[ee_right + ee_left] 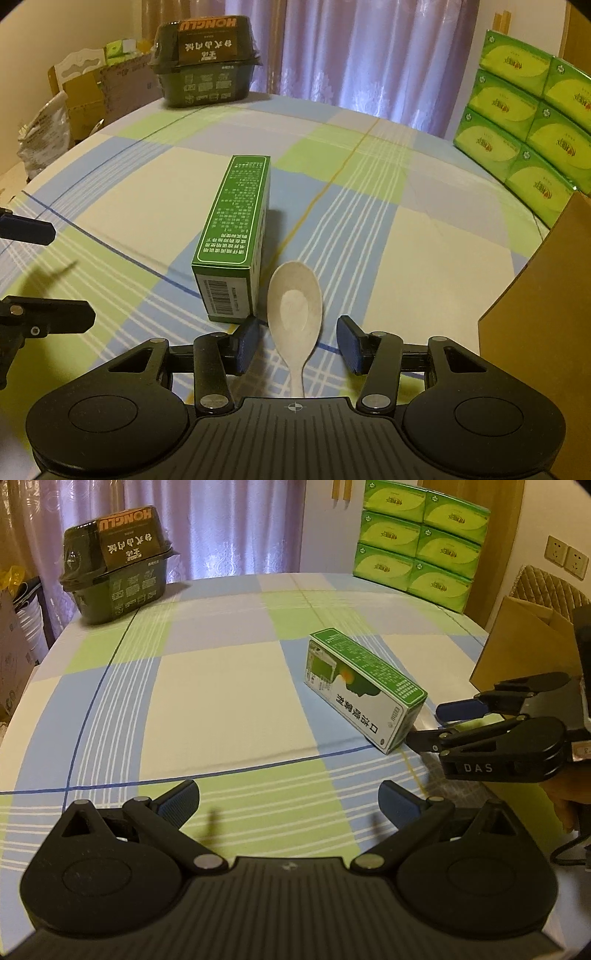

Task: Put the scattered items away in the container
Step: 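Move both tools back to the table toward the green box and spoon, then grasp the white spoon with the right tool while the left tool grasps the green box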

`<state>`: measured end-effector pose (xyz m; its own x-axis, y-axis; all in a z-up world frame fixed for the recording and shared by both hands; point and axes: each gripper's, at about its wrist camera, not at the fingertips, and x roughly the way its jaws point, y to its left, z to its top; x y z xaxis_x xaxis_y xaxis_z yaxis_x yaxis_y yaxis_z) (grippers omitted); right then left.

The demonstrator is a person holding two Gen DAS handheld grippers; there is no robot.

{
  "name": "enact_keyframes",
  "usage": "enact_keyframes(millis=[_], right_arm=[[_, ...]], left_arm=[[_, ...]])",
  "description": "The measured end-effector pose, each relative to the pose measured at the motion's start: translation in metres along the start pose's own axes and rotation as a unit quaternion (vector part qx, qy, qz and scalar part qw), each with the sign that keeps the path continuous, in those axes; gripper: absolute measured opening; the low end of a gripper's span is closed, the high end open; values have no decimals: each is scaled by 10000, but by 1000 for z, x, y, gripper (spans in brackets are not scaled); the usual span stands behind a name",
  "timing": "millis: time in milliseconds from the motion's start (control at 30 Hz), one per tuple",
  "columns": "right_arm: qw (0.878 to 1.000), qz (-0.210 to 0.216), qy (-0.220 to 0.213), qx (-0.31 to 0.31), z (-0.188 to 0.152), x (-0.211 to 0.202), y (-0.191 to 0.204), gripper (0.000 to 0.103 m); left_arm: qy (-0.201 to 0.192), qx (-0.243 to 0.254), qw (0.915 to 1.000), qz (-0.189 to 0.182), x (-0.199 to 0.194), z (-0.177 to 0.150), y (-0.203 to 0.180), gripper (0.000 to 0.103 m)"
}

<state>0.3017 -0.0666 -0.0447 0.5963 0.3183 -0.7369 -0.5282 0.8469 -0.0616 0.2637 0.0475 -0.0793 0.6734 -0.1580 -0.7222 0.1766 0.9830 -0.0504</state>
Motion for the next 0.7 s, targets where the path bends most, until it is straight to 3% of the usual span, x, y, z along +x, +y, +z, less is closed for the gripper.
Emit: enact_keyframes(millis=[33, 100, 133, 433, 700], right_arm=[[10000, 12, -4, 25, 0, 0, 0, 53], [10000, 50, -1, 62, 0, 1, -1, 35], [10000, 58, 3, 57, 0, 1, -1, 34], [9998, -123, -141, 4, 12, -3, -4, 34], [9978, 469, -125, -443, 16, 8, 5, 34]], left_arm=[[0, -6, 10000, -21, 0, -1, -1, 101], [6, -37, 10000, -65, 1, -1, -1, 101], [8, -40, 10000, -70, 1, -1, -1, 101], [12, -83, 10000, -30, 0, -3, 0, 101], [-74, -205, 9998, -49, -4, 2, 9, 101]])
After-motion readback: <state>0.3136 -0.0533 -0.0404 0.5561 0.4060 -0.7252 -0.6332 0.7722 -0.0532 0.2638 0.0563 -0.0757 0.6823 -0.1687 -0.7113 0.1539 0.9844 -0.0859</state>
